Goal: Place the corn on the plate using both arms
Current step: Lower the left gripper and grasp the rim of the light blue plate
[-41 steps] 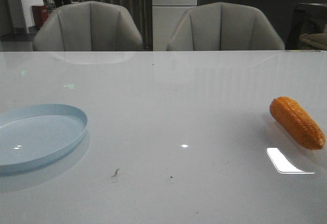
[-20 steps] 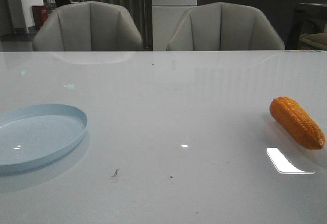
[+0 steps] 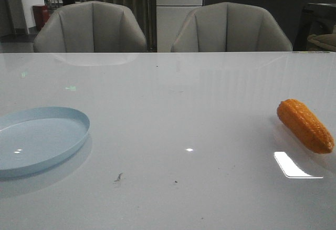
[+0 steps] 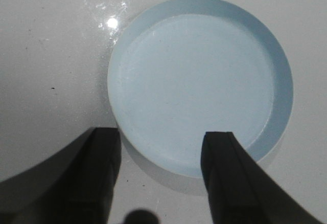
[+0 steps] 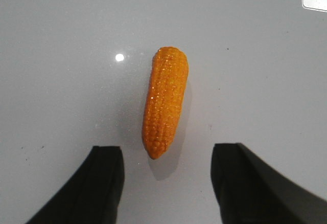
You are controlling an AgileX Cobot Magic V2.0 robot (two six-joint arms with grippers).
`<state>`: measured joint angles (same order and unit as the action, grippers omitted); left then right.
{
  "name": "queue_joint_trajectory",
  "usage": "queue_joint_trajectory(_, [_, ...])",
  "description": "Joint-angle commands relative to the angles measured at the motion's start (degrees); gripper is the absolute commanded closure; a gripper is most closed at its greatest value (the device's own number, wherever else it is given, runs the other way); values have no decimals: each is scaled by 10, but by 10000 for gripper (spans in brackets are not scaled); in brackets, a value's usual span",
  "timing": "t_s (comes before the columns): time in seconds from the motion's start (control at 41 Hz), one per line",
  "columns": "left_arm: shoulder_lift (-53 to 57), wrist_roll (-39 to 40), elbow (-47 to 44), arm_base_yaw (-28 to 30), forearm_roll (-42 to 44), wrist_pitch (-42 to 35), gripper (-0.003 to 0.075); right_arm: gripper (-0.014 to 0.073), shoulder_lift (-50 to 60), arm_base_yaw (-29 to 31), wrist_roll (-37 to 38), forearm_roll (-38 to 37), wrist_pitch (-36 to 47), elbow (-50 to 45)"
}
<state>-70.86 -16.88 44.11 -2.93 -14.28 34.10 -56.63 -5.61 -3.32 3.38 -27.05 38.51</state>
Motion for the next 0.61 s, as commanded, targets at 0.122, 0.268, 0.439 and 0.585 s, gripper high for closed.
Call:
queue_joint_trajectory(0.122, [-94, 8, 113, -3, 25, 2, 295, 105, 5, 0, 1, -5, 1, 20])
queue_joint_trajectory(0.268, [-150, 97, 155, 14, 97, 5, 295, 105, 5, 0, 1, -5, -19, 20])
queue_joint_trajectory(0.439, [-207, 95, 175, 44, 97, 24, 295, 105, 5, 0, 1, -5, -23, 20])
queue_joint_trajectory(0.585, [-246, 60, 177, 41, 93, 45, 297, 105, 5, 0, 1, -5, -15, 20])
